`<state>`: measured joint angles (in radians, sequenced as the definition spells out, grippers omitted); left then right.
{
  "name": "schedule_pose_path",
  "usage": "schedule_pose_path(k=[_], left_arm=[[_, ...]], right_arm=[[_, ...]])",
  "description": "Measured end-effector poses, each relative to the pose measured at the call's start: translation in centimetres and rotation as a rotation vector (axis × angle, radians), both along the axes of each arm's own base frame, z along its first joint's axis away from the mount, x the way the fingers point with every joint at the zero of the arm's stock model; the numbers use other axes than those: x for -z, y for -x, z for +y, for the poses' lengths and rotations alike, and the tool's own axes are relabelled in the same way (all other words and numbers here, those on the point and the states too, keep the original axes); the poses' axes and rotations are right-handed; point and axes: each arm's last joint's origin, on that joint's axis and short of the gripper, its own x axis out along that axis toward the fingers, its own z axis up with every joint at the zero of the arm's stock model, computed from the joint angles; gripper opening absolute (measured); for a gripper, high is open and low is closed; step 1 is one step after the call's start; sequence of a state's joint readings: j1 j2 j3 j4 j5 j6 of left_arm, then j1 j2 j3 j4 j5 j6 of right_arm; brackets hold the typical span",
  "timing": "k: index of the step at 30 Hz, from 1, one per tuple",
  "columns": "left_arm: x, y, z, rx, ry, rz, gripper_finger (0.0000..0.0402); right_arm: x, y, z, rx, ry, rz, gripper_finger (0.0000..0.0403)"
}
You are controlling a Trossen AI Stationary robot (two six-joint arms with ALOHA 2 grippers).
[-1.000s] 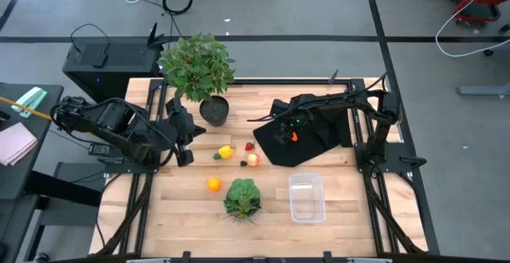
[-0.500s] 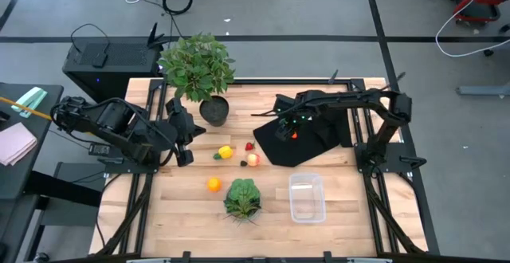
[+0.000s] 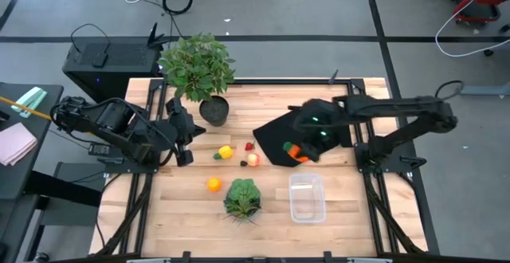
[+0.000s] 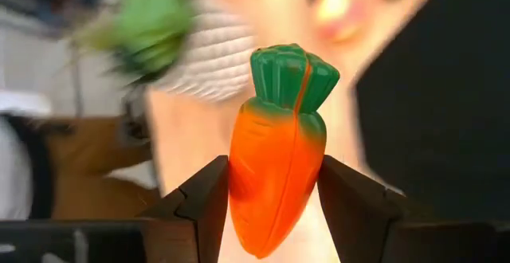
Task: Pick and placing Produce into tupperware
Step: Put the carrot into the transparent bin
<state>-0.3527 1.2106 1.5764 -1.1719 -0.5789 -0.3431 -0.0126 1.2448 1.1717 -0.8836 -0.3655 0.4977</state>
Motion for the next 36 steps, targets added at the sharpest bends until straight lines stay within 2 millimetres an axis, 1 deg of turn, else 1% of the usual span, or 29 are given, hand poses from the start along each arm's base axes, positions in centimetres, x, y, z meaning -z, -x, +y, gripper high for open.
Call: schedule_pose_path(k=[2, 4, 7, 10, 14, 18, 21, 27, 36], left_arm=[[0.0, 0.0, 0.0, 0.005, -0.006, 0.002, 0.0024], [0.0, 0.0, 0.0, 0.009, -0.011, 0.004, 0.0023], [0.0, 0.0, 0.0, 0.014, -0.017, 0.007, 0.0018], [0.0, 0.0, 0.0, 0.016, -0.019, 0.008, 0.0014], [0.0, 0.0, 0.0, 0.015, -0.018, 0.007, 0.0016], [0.0, 0.0, 0.0, 0.012, -0.013, 0.005, 0.0021], [0.0, 0.0, 0.0, 0.008, -0.011, 0.004, 0.0018], [0.0, 0.0, 0.0, 0.009, -0.010, 0.004, 0.0013], [0.0, 0.0, 0.0, 0.009, -0.010, 0.004, 0.0024]], right_arm=[[-0.8, 1.0, 1.6, -0.064, -0.007, -0.027, 0.0185], [-1.2, 1.8, 3.1, -0.133, -0.005, -0.035, 0.0185], [-0.7, 2.6, 5.1, -0.202, 0.031, 0.026, 0.0185], [0.5, 2.3, 6.7, -0.242, 0.094, 0.100, 0.0185], [2.5, 0.6, 8.0, -0.246, 0.150, 0.168, 0.0185], [4.5, -0.7, 8.7, -0.276, 0.183, 0.250, 0.0185], [5.5, -1.2, 8.9, -0.303, 0.212, 0.289, 0.0185], [6.6, -1.8, 8.8, -0.277, 0.287, 0.324, 0.0185], [7.9, -2.4, 9.1, -0.302, 0.300, 0.374, 0.0185]])
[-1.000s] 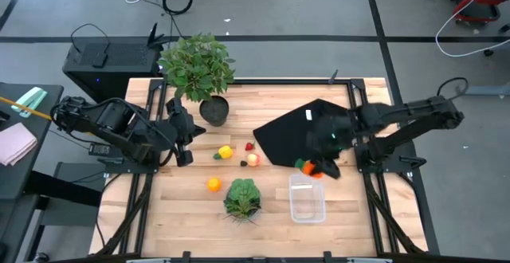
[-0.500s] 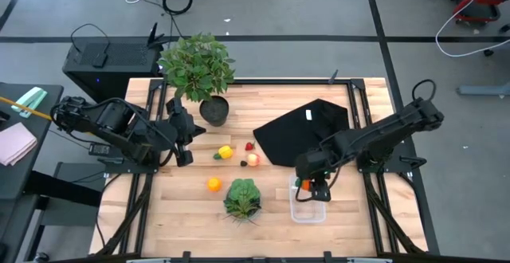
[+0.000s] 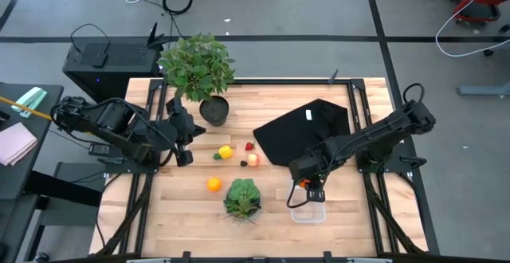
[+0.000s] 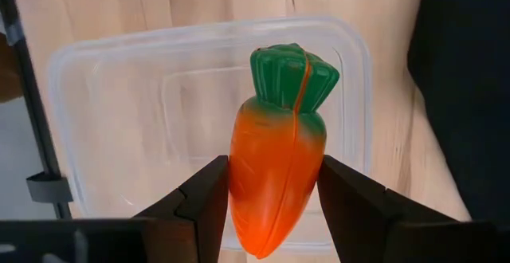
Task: Pick and placing Produce into tupperware
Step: Put the carrot into the transparent bin
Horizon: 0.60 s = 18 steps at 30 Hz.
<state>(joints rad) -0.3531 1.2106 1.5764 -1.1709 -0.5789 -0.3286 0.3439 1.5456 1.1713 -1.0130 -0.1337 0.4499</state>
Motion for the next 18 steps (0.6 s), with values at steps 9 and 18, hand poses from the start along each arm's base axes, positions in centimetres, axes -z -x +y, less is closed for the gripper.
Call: schedule_pose_path(k=[9, 18], left_arm=[[0.00, 0.00, 0.00, 0.000, 0.000, 0.000, 0.0017], [0.01, -0.01, 0.00, 0.000, -0.001, 0.001, 0.0027]], right_arm=[[0.32, 0.01, -0.01, -0.004, 0.009, 0.026, 0.0186], [0.69, -0.04, 0.02, -0.003, 0.013, 0.052, 0.0205]])
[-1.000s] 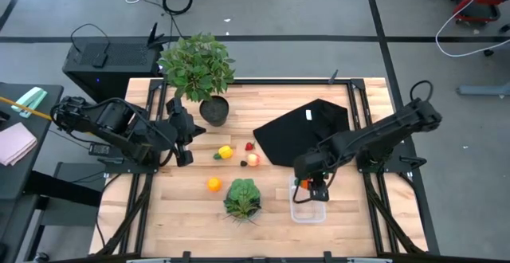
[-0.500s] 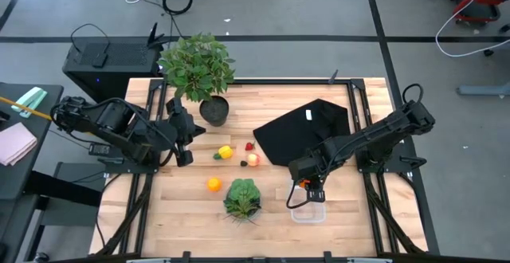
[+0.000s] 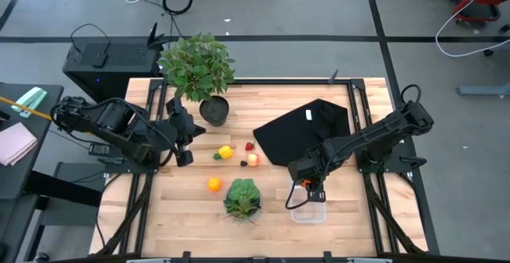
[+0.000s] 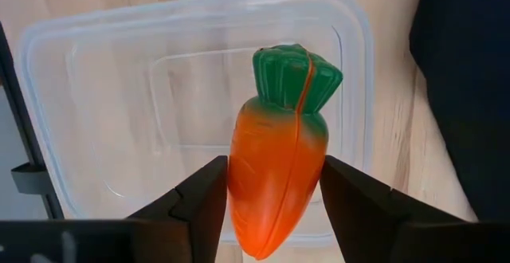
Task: Pick and placing Produce into tupperware
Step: Put the carrot into the transparent bin, then put the orange into the transparent bin
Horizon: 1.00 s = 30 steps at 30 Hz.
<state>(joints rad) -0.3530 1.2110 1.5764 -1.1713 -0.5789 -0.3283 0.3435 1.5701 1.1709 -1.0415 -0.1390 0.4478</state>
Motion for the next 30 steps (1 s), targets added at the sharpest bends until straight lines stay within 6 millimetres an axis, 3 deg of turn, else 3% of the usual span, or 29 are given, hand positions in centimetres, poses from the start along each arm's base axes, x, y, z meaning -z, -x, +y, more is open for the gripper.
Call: schedule_pose_path(k=[7, 17, 22, 30], left_arm=[[0.0, 0.0, 0.0, 0.000, 0.000, 0.000, 0.0019], [0.0, 0.0, 0.0, 0.000, 0.000, 0.000, 0.0025], [0.0, 0.0, 0.0, 0.006, 0.009, 0.002, 0.0027], [0.2, 0.0, -0.7, 0.176, 0.166, 0.064, 0.0022]], right_arm=[[0.8, -0.4, 0.1, -0.011, 0.010, 0.024, 0.0213], [0.3, -0.2, 0.0, 0.003, 0.018, 0.002, 0.0212], [-1.6, 0.8, -0.6, 0.079, 0.068, -0.077, 0.0205], [-5.5, 4.6, -2.7, 0.396, 0.232, -0.193, 0.0202]])
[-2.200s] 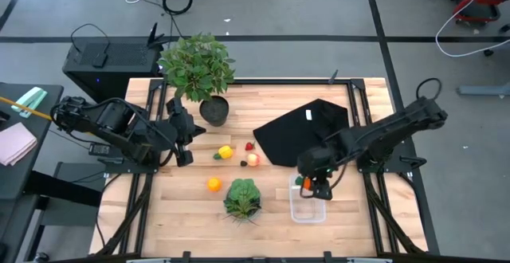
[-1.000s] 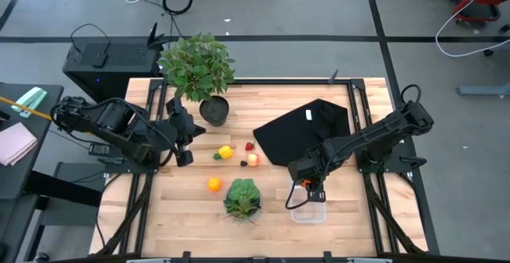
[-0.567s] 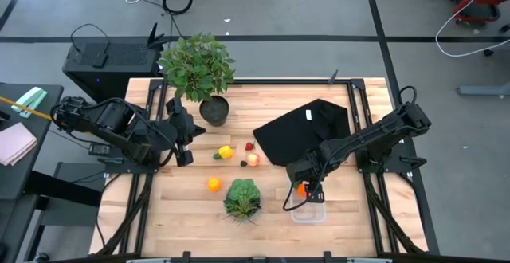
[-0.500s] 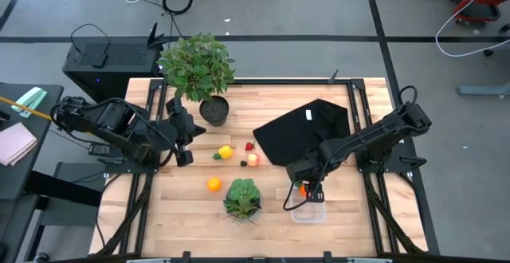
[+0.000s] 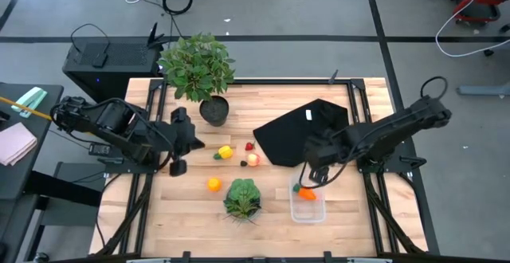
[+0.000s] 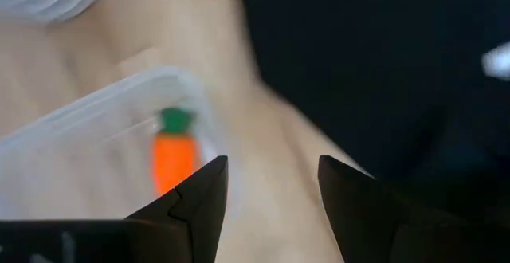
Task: Pick and placing Produce into tupperware
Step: Put the orange into the transparent bin
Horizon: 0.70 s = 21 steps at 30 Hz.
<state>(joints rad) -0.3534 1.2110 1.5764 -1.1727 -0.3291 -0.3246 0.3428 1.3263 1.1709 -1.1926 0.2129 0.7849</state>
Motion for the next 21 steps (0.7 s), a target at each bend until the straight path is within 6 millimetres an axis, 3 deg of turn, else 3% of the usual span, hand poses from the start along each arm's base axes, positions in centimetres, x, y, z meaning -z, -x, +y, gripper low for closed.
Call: schedule_pose_path(k=[7, 10, 15, 21], left_arm=[[0.5, 0.2, -1.1, 0.105, 0.024, 0.029, 0.0046], [2.0, -0.7, -2.4, 0.163, 0.066, 0.004, 0.0064], [6.4, -2.6, -4.5, 0.145, 0.185, -0.021, 0.0116], [12.5, -3.5, -5.1, 0.032, 0.300, 0.206, 0.0211]], right_arm=[[-2.1, 3.1, -1.6, 0.064, 0.158, -0.049, 0.0202], [-2.8, 4.0, -2.0, 0.064, 0.177, -0.088, 0.0202], [-3.9, 5.3, -2.7, 0.050, 0.238, -0.162, 0.0205], [-4.7, 6.4, -3.2, 0.063, 0.265, -0.223, 0.0206]])
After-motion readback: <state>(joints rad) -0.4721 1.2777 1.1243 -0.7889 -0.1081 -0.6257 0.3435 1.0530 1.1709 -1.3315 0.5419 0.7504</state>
